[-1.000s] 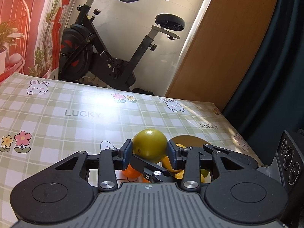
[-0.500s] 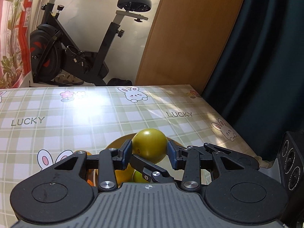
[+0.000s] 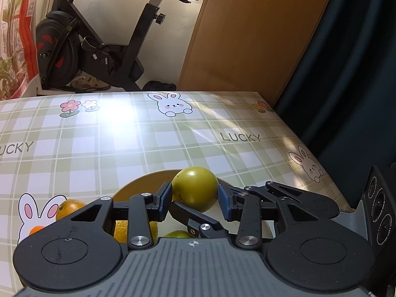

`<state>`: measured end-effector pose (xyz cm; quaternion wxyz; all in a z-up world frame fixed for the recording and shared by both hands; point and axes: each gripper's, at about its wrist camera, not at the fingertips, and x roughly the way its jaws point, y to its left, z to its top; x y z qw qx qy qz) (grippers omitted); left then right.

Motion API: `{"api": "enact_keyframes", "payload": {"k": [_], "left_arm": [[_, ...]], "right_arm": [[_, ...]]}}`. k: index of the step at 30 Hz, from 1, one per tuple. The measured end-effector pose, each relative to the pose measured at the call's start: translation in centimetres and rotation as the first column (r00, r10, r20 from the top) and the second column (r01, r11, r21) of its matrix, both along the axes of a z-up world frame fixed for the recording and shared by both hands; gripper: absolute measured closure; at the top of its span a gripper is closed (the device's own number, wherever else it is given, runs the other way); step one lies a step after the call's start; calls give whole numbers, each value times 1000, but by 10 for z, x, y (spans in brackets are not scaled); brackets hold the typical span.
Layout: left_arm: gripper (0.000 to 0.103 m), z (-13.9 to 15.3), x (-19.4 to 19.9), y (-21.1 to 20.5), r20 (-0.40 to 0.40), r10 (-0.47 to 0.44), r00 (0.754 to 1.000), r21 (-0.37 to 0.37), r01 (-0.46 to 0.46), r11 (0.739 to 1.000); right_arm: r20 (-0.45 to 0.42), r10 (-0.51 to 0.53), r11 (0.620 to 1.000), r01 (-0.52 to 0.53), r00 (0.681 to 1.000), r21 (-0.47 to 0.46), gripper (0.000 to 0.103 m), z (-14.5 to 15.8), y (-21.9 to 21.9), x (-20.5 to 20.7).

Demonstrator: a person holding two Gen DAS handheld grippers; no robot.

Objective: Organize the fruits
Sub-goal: 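Lower the fruit onto the plate and open the left gripper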

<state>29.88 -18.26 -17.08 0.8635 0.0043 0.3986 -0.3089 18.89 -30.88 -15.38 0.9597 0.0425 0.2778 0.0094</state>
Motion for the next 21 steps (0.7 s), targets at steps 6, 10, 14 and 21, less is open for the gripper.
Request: {"api": "enact_keyframes", "payload": {"k": [6, 10, 14, 21], "left_arm": [[61, -5, 5, 1, -13, 1, 1000, 19, -1, 1000], [61, -8, 9, 0, -20, -6, 1000, 14, 6, 1000], [61, -10, 9, -1, -18, -12, 1000, 13, 12, 1000], [61, -13, 12, -1, -23, -8, 1000, 11, 9, 1000]], "right_arm": [[-26, 21, 1000, -20, 999, 19, 55, -11, -3, 10], [-28, 20, 998, -19, 999, 54, 55, -16, -7, 12], [-25, 14, 996, -12, 1000, 83, 55, -17, -11, 11], [-20, 0, 993, 3, 1000, 115, 54, -19, -14, 11]]}}
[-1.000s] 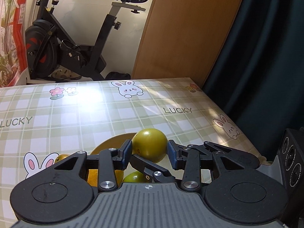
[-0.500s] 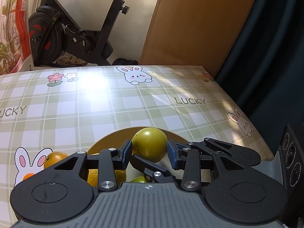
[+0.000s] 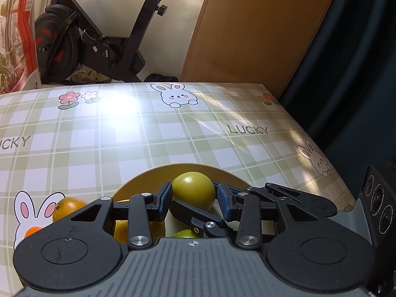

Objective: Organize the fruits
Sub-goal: 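Lower the fruit onto the plate and open the left gripper, then move the left tool to the tangerines beside the plate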

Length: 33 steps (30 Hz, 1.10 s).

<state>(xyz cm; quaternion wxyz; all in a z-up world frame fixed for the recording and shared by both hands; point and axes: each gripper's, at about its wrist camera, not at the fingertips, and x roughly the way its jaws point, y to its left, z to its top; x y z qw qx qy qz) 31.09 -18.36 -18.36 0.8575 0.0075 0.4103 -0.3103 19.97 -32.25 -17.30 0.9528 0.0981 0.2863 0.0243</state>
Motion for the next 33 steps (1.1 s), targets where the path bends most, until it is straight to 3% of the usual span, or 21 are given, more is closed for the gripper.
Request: {"api": "enact_keyframes", "payload": {"k": [8, 11, 20, 27, 33], "left_arm": [[61, 10, -4, 5, 15, -7, 1000, -47, 8, 999], [61, 23, -7, 15, 28, -23, 999, -99, 25, 995], [61, 58, -22, 82, 96, 15, 995, -123, -3, 992], [61, 53, -20, 131, 53, 64, 997, -114, -58, 992], [61, 49, -19, 151, 57, 95, 994, -105, -89, 990]], "right_arm": [[14, 0, 1000, 0, 1000, 21, 52, -1, -2, -2], [80, -17, 999, 14, 997, 43, 52, 2, -6, -14], [121, -81, 996, 75, 989, 53, 55, 8, -8, -33], [122, -126, 986, 111, 985, 124, 56, 16, 1, -58], [120, -22, 999, 17, 993, 36, 59, 36, 43, -53]]}}
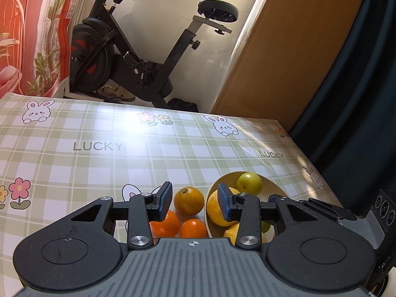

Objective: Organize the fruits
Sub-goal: 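Move the left tool to the tangerines beside the plate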

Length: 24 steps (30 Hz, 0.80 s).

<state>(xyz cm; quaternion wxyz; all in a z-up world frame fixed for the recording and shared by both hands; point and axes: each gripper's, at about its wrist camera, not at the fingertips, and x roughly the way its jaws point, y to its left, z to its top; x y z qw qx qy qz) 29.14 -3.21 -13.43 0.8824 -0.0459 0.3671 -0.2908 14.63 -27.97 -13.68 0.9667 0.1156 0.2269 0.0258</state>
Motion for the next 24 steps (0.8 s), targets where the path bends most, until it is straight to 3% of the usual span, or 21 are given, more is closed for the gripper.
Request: {"api": "enact_keyframes", "payload": {"k": [7, 13, 19, 24], "left_arm": [[61, -6, -5, 30, 12, 4, 1000, 17, -5, 1000], [61, -18, -9, 59, -6, 47, 999, -25, -47, 999], [61, -28, -10, 73, -24, 67, 997, -68, -68, 995], [61, -35, -15, 81, -30, 70, 997, -96, -72, 993]], "right_arm": [[-95, 155, 978, -166, 983, -125, 61, 1, 60, 34], [-260, 296, 858, -376, 919, -351, 62, -15, 112, 64], [-353, 290, 785, -432, 889, -444, 59, -32, 130, 90], [-394, 252, 774, -429, 884, -466, 55, -36, 131, 103]]}}
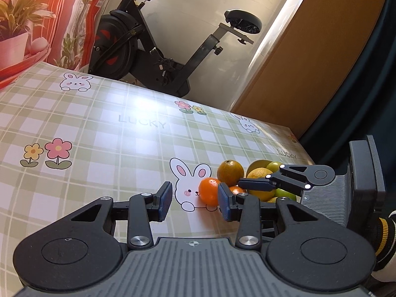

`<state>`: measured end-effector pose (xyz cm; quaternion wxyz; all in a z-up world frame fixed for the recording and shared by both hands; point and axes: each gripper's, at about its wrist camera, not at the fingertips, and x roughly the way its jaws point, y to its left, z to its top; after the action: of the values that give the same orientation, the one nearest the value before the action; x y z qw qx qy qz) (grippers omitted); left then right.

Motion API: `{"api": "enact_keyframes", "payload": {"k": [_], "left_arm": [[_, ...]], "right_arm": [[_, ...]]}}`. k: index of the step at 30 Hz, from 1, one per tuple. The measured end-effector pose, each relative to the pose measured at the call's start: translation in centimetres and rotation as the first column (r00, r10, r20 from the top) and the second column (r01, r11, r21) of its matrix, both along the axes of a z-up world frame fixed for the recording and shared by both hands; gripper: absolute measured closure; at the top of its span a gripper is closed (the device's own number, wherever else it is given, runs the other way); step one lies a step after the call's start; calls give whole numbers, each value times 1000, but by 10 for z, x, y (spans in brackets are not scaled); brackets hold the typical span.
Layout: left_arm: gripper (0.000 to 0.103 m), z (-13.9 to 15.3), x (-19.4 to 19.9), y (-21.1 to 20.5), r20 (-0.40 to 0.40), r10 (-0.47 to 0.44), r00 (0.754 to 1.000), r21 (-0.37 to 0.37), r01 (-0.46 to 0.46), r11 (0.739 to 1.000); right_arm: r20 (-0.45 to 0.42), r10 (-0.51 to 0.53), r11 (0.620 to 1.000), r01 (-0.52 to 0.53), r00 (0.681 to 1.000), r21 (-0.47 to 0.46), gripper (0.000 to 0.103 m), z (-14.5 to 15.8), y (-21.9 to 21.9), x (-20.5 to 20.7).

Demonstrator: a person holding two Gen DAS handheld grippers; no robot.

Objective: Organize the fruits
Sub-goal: 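Move the left tool to the tangerines beside the plate, then close the left gripper on another orange tangerine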

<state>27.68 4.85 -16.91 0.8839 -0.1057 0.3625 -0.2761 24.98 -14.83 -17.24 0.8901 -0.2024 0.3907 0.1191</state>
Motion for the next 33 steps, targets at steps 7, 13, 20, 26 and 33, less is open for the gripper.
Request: {"api": "enact_keyframes", "payload": {"k": [7, 13, 20, 26, 33], "left_arm": [[61, -8, -8, 0, -15, -17, 1000, -3, 17, 1000], [61, -13, -12, -6, -31, -47, 998, 11, 47, 999], [61, -21, -12, -19, -62, -82, 995, 15, 83, 996], [61, -31, -14, -27, -93, -112, 989, 35, 115, 993], [61, -42, -20, -31, -121, -128, 984, 48, 135, 990]], "right_arm": [[-35, -4, 1000, 3, 999, -19, 56, -7, 6, -3], [-44, 8, 1000, -7, 999, 15, 57, -15, 16, -20], [-18, 11, 998, -10, 1000, 70, 57, -15, 27, -41], [-19, -2, 991, 5, 1000, 131, 58, -18, 30, -51], [-15, -41, 983, 43, 999, 181, 58, -18, 26, -59]]}}
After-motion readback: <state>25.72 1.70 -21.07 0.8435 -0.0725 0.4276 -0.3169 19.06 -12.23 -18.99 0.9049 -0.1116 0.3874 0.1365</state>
